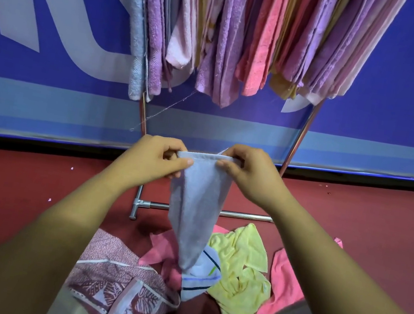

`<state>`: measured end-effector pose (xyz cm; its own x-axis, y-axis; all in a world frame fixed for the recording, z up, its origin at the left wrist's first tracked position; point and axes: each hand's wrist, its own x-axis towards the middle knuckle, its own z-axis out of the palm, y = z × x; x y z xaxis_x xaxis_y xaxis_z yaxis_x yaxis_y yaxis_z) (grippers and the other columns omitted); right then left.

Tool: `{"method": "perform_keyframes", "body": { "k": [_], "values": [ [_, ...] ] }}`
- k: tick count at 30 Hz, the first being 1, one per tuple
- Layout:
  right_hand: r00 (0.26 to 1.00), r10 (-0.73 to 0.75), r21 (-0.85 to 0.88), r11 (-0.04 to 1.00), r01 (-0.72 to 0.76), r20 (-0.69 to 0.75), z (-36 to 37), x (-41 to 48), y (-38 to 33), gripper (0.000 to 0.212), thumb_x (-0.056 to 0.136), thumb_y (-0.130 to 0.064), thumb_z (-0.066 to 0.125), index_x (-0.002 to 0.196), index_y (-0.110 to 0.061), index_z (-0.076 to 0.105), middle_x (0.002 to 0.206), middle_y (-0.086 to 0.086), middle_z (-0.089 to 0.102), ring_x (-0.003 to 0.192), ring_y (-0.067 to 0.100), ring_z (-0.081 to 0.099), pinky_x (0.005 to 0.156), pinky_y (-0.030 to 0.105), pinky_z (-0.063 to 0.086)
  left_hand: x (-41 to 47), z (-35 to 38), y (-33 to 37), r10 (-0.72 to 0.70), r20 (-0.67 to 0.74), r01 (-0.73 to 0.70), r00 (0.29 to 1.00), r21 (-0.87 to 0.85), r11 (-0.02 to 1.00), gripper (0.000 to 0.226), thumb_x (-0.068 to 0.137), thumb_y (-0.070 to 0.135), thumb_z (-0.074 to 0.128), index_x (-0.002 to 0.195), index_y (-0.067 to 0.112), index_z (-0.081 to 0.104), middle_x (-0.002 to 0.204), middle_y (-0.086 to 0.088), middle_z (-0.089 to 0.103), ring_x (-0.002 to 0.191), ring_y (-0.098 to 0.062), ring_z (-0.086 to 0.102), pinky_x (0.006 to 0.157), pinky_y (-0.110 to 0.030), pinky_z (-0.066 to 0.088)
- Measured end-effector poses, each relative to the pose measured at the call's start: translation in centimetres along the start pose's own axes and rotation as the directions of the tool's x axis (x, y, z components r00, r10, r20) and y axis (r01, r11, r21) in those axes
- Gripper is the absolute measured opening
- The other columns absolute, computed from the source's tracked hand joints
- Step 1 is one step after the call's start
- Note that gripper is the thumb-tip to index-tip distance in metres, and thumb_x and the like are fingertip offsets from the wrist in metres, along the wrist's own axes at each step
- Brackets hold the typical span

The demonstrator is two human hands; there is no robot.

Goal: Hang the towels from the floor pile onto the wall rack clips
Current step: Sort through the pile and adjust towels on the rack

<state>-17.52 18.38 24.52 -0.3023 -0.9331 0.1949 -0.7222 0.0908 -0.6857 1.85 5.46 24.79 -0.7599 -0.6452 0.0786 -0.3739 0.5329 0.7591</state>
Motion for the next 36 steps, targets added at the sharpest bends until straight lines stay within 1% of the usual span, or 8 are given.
{"method": "perform_keyframes", "body": {
  "k": [5,9,17,23,27,30,33,36],
  "values": [
    [0.994,0.036,0.011,0.999,-0.036,-0.102,-1.3,0.4,1.3,0.019,0.088,-0.031,0.074,0.078,-0.020,0.062,0.068,-0.009,0.060,0.061,0.003,0.049,0.056,0.015,0.037,-0.3,-1.4,-0.8,-0.051,-0.024,0.055,0.998,0.202,0.978,0.020,0.089,0.033,0.071,0.076,0.018,0.065,0.059,0.004,0.068,0.056,-0.008,0.067,0.059,-0.012,0.041],
    [0.994,0.041,0.022,0.999,-0.039,-0.105,-2.0,0.5,1.8,0.011,0.089,-0.023,0.073,0.082,-0.019,0.065,0.072,-0.008,0.063,0.062,0.002,0.051,0.060,0.018,0.039,0.1,-2.5,-2.0,0.018,-0.102,0.018,0.995,0.336,0.942,0.016,0.085,0.040,0.073,0.081,0.025,0.067,0.080,0.006,0.066,0.079,-0.009,0.062,0.074,-0.024,0.042],
    [0.967,0.173,0.275,0.954,-0.118,-0.187,-1.8,0.0,1.7,0.016,0.093,-0.004,0.061,0.080,-0.013,0.058,0.071,0.004,0.066,0.062,0.013,0.062,0.063,0.033,0.057,-0.9,-1.6,-1.0,0.020,-0.364,0.004,0.931,0.065,0.998,0.007,0.079,0.025,0.081,0.084,0.020,0.077,0.078,0.008,0.074,0.075,-0.004,0.066,0.070,-0.004,0.042],
    [0.945,0.200,0.389,0.917,-0.087,-0.260,-4.2,-0.4,-0.6,0.017,0.090,-0.009,0.070,0.079,-0.010,0.058,0.071,0.006,0.066,0.056,0.006,0.056,0.057,0.020,0.047,-1.0,-2.5,1.0,-0.001,-0.372,-0.022,0.928,-0.058,0.998,0.010,0.078,0.021,0.081,0.077,0.027,0.073,0.070,0.005,0.071,0.063,-0.002,0.059,0.069,-0.018,0.047],
    [0.942,0.156,0.355,0.934,-0.043,-0.296,-7.6,-0.1,-3.7,0.016,0.091,-0.009,0.069,0.079,-0.010,0.057,0.065,0.000,0.061,0.049,0.002,0.050,0.052,0.018,0.043,-0.4,-5.4,4.8,0.063,-0.375,-0.073,0.925,-0.012,0.997,0.010,0.081,0.016,0.077,0.080,0.025,0.072,0.076,-0.010,0.070,0.066,-0.011,0.055,0.069,-0.027,0.047],
    [0.937,0.125,0.392,0.920,0.013,-0.325,-12.0,0.6,-7.7,0.020,0.091,-0.006,0.067,0.076,-0.012,0.055,0.062,0.002,0.059,0.049,0.008,0.052,0.051,0.025,0.043,0.1,-8.7,10.2,0.143,-0.400,-0.129,0.905,0.062,0.990,0.008,0.085,0.014,0.073,0.085,0.022,0.070,0.077,-0.006,0.069,0.068,-0.010,0.056,0.061,-0.009,0.041],
    [0.934,0.067,0.532,0.835,0.139,-0.350,-18.1,1.5,-12.9,0.015,0.089,-0.005,0.069,0.079,-0.010,0.060,0.067,0.007,0.062,0.058,0.020,0.054,0.055,0.032,0.044,0.5,-12.9,17.2,0.199,-0.497,-0.198,0.845,0.057,0.979,0.006,0.088,0.016,0.070,0.086,0.021,0.067,0.074,0.005,0.064,0.065,-0.004,0.055,0.059,-0.004,0.039],
    [0.950,0.019,0.743,0.629,0.230,-0.310,-23.4,2.1,-17.0,0.014,0.089,-0.004,0.069,0.077,-0.010,0.063,0.068,0.005,0.061,0.061,0.016,0.057,0.058,0.025,0.046,0.7,-16.5,23.1,0.185,-0.493,-0.318,0.850,-0.201,0.926,0.014,0.093,0.012,0.065,0.082,0.020,0.062,0.066,0.010,0.062,0.058,-0.001,0.058,0.059,-0.014,0.049]
  ]
}}
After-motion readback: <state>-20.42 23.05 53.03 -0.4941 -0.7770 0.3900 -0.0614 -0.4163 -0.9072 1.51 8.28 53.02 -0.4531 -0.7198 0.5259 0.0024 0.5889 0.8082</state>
